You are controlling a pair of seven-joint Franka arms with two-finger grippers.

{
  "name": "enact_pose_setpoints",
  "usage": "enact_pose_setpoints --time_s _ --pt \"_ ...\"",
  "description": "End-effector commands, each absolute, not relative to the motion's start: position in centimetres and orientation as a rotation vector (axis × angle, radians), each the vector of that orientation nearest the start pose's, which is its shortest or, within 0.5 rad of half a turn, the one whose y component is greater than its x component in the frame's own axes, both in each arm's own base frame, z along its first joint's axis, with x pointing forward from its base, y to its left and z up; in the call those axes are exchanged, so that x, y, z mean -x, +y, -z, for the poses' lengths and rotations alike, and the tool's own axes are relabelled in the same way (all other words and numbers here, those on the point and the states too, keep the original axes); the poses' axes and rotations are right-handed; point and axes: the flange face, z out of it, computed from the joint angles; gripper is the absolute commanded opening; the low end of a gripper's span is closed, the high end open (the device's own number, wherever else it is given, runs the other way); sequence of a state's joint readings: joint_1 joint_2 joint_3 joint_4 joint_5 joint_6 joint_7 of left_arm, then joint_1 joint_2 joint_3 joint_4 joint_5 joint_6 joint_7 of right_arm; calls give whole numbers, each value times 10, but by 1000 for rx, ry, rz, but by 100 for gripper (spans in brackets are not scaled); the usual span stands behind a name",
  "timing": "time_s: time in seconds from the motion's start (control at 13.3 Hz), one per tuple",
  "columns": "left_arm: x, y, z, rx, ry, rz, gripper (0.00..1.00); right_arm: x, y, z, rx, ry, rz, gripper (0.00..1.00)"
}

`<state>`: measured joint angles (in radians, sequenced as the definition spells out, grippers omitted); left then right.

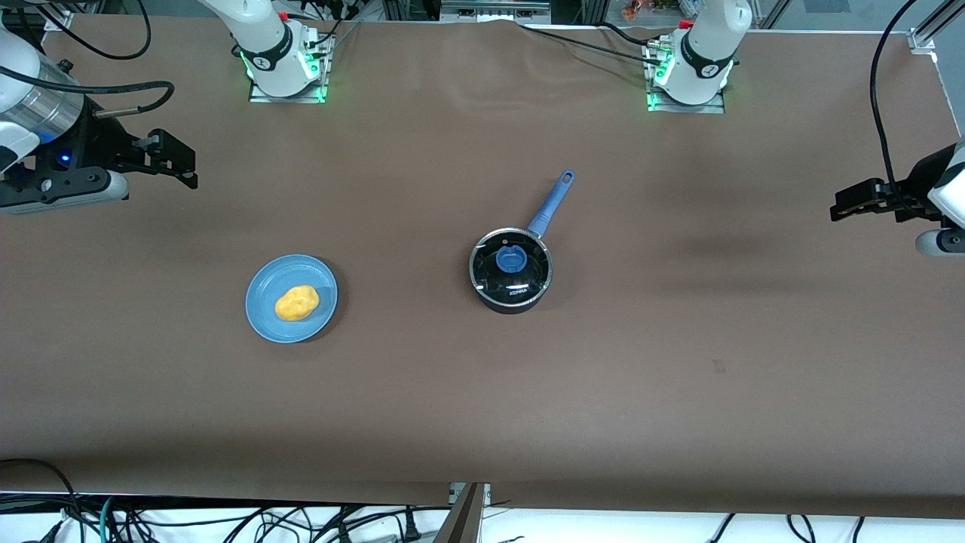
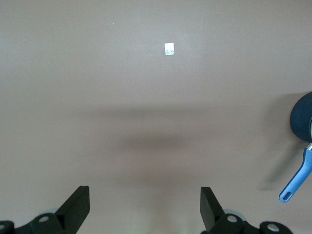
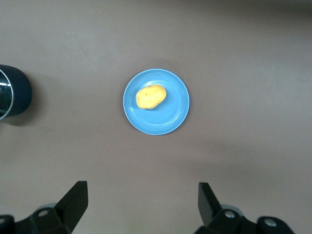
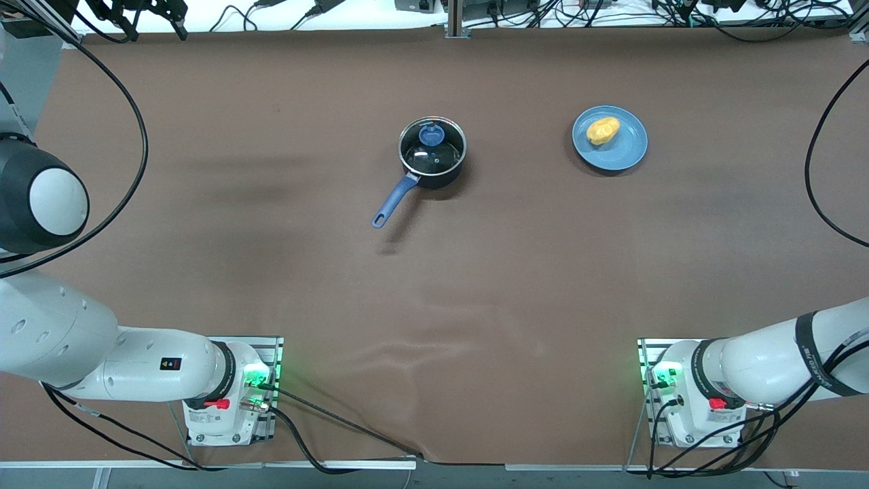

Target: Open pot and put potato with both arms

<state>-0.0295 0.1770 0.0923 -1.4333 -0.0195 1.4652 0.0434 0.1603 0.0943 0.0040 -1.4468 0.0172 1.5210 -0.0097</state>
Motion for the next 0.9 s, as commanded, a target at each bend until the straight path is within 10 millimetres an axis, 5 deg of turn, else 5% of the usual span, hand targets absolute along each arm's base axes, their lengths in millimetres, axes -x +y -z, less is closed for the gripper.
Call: enact_pose_setpoints --time_s 0.0,0.53,0.83 --pt "-598 30 -584 3160 -6 -230 100 -569 94 -630 3103 -279 -51 100" --pt "-598 29 -583 3169 0 -234 100 -564 75 -635 3113 -214 -88 100" --pt "-598 27 -582 3165 19 -237 100 -563 81 -637 3117 -252 -83 100"
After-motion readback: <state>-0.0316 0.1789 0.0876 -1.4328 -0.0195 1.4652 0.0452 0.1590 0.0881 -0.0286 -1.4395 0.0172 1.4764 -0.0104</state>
